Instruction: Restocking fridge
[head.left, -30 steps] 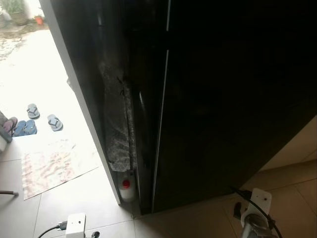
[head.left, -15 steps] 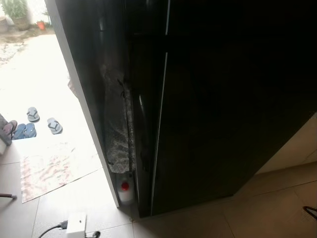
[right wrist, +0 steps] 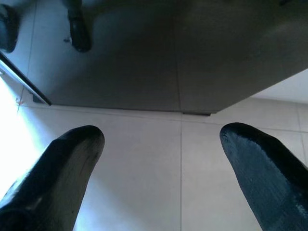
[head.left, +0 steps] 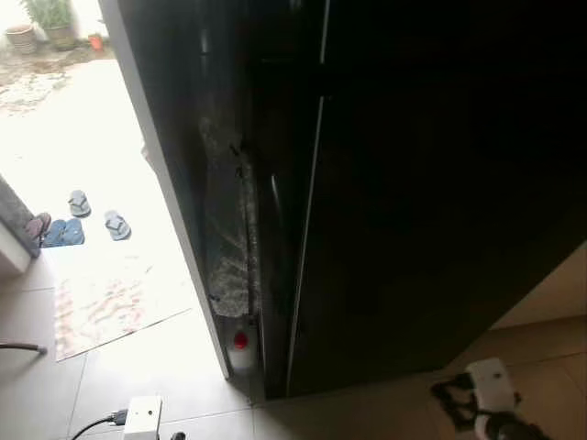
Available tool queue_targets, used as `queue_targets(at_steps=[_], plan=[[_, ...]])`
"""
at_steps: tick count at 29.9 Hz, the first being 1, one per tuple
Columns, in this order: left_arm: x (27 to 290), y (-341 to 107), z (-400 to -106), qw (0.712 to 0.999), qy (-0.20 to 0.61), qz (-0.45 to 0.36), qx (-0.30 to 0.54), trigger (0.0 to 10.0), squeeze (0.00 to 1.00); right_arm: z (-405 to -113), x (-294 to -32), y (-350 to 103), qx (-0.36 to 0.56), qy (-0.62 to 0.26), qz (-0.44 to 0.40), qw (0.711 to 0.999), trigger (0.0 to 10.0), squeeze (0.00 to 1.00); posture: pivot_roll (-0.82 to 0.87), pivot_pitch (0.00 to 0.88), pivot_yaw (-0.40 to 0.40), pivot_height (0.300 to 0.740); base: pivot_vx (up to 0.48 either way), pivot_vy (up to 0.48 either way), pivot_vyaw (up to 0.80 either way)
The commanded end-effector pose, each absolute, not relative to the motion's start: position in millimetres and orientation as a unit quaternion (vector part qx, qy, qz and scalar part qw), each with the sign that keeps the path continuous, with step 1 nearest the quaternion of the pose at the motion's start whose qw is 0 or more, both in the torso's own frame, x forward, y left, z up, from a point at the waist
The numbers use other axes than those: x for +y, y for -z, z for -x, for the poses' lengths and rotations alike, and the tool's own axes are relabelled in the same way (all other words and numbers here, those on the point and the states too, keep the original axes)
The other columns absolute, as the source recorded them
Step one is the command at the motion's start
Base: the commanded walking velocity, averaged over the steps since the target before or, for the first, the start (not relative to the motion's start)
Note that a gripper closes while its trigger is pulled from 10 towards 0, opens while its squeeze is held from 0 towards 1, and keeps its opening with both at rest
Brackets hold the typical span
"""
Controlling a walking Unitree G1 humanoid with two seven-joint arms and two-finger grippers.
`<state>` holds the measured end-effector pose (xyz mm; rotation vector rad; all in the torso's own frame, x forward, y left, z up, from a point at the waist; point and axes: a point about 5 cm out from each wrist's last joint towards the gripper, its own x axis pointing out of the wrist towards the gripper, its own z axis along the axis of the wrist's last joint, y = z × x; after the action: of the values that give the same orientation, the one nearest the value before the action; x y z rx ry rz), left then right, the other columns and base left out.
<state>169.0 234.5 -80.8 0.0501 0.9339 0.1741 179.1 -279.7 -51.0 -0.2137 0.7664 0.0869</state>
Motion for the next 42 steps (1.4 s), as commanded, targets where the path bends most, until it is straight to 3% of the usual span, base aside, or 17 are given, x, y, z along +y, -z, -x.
queue_targets(at_steps=[1, 3, 7, 11, 15, 19, 22, 30, 42], plan=[[234.0, 82.8, -165.0, 0.886, -0.083, -0.023, 0.456, 10.0, 0.0, -168.9, -281.6, 54.4, 0.376, -0.036, 0.11, 0.919, 10.0, 0.0, -0.05, 0.0, -0.051, 0.74, 0.0, 0.0, 0.0], [233.9, 82.9, -164.8, 0.886, -0.081, -0.025, 0.457, 10.0, 0.0, -161.9, -273.1, 59.8, 0.383, -0.068, 0.127, 0.912, 10.0, 0.0, -0.06, 0.0, -0.052, 0.74, 0.0, 0.0, 0.0], [234.1, 83.0, -164.4, 0.885, -0.082, -0.028, 0.457, 10.0, 0.0, -145.9, -270.1, 71.4, 0.417, -0.015, 0.092, 0.904, 10.0, 0.0, -0.06, 0.0, -0.057, 0.74, 0.0, 0.0, 0.0], [233.8, 83.1, -164.3, 0.885, -0.082, -0.029, 0.458, 10.0, 0.0, -132.3, -258.6, 82.2, 0.448, -0.018, 0.092, 0.889, 10.0, 0.0, -0.05, 0.0, -0.05, 0.74, 0.0, 0.0, 0.0], [234.3, 82.7, -165.2, 0.885, -0.082, -0.03, 0.457, 10.0, 0.0, -114.7, -250.8, 94.4, 0.489, 0.076, 0.048, 0.868, 10.0, 0.0, -0.05, 0.0, -0.045, 0.74, 0.0, 0.0, 0.0], [234.8, 82.0, -166.6, 0.886, -0.082, -0.03, 0.456, 10.0, 0.0, -102.1, -242.4, 102.6, 0.535, 0.098, 0.048, 0.838, 10.0, 0.0, -0.04, 0.0, -0.039, 0.74, 0.0, 0.0, 0.0], [235.0, 81.7, -167.0, 0.886, -0.081, -0.032, 0.456, 10.0, 0.0, -98.8, -241.5, 103.8, 0.531, 0.148, 0.009, 0.834, 10.0, 0.0, -0.04, 0.0, -0.039, 0.74, 0.0, 0.0, 0.0], [237.4, 80.8, -167.7, 0.886, -0.082, -0.033, 0.456, 10.0, 0.0, -99.3, -230.3, 106.7, 0.535, 0.16, -0.02, 0.829, 10.0, 0.0, -0.03, 0.0, -0.018, 0.74, 0.0, 0.0, 0.0], [238.0, 80.7, -167.9, 0.886, -0.085, -0.026, 0.456, 10.0, 0.0, -119.4, -218.5, 104.0, 0.528, 0.115, -0.008, 0.841, 10.0, 0.0, -0.01, 0.0, -0.019, 0.74, 0.0, 0.0, 0.2]])
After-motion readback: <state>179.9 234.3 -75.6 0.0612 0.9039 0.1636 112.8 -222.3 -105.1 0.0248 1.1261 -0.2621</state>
